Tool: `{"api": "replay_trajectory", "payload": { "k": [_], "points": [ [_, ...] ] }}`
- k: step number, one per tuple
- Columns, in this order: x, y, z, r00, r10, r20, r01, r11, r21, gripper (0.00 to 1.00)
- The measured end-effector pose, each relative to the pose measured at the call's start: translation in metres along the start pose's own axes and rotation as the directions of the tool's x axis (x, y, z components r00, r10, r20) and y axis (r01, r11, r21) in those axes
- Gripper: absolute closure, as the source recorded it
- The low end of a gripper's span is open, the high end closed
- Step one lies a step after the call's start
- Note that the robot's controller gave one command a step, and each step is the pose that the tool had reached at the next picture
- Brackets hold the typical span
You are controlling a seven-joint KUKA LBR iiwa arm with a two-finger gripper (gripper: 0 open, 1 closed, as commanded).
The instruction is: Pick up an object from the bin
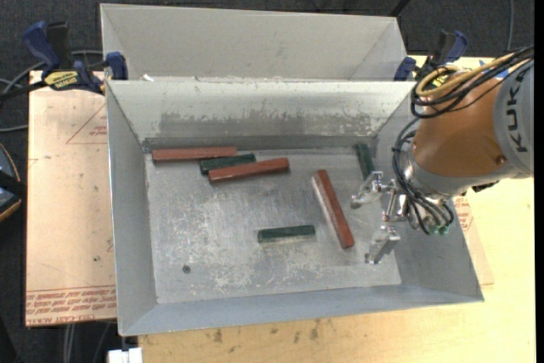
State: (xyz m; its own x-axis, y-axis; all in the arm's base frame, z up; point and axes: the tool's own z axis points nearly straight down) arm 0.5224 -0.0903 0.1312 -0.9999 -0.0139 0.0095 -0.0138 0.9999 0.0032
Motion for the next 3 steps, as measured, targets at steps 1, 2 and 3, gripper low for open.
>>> {"api": "replay_trajectory", "payload": {
  "k": [1,2,3],
  "points": [
    [-0.015,0.022,0.002,0.995,-0.093,0.017,0.093,0.996,0.005,0.0],
    [-0.035,0.066,0.052,0.97,-0.241,0.019,0.24,0.971,0.008,1.0],
    [-0.035,0.067,0.054,0.97,-0.241,0.019,0.24,0.971,0.008,0.0]
  ]
}}
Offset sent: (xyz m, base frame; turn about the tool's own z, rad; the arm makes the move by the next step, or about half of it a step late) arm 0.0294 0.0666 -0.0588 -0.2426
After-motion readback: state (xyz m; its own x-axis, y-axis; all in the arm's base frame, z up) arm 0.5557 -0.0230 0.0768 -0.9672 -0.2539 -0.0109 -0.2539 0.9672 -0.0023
